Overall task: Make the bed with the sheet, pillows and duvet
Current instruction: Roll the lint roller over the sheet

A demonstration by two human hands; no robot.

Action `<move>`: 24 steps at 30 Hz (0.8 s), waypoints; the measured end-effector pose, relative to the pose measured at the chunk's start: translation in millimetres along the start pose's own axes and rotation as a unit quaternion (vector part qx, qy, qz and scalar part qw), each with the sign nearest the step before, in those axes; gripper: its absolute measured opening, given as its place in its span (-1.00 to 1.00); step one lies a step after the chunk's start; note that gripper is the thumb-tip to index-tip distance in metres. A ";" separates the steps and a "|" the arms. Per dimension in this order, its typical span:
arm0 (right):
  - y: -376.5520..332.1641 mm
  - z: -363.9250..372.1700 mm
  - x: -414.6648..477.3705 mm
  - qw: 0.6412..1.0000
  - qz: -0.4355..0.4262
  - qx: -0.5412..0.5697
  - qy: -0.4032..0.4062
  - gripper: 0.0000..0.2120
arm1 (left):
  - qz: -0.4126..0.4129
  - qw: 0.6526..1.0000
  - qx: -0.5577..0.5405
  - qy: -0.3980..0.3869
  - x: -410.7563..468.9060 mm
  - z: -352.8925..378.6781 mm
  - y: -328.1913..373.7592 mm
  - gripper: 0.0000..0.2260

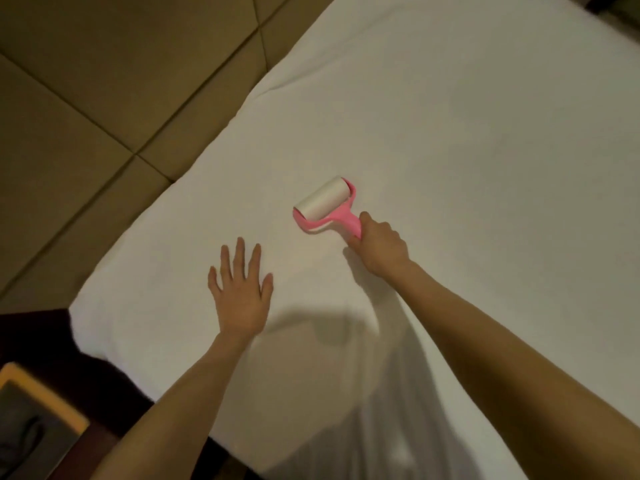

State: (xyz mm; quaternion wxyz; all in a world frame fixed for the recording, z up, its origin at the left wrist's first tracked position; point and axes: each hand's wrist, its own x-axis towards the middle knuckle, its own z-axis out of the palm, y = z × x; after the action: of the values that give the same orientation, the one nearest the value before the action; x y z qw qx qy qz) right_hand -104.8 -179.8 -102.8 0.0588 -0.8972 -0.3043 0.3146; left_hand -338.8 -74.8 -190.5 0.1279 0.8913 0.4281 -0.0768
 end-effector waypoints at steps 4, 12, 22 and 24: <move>-43.4 -10.6 48.5 1.000 -0.015 0.010 0.006 -0.69 | 0.005 1.000 -0.004 0.002 3.2 2.2 -2.5 -0.50; -104.7 -22.8 113.9 0.999 -0.046 0.000 0.020 -0.66 | 0.011 0.999 -0.003 0.046 5.2 15.0 -3.4 -0.48; -128.9 -37.6 139.7 0.998 -0.062 -0.028 0.005 -0.66 | 0.014 0.998 0.011 0.061 7.5 21.1 -6.1 -0.47; -121.9 -38.1 133.2 0.997 -0.063 -0.035 0.005 -0.67 | 0.010 0.998 0.008 0.060 7.2 20.6 -5.6 -0.47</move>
State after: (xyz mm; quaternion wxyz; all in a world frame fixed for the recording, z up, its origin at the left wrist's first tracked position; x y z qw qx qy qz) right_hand -61.7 -0.3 -106.8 0.0487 -0.8793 -0.3705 0.2954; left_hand -339.3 -72.1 -212.9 0.0956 0.8997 0.4251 -0.0256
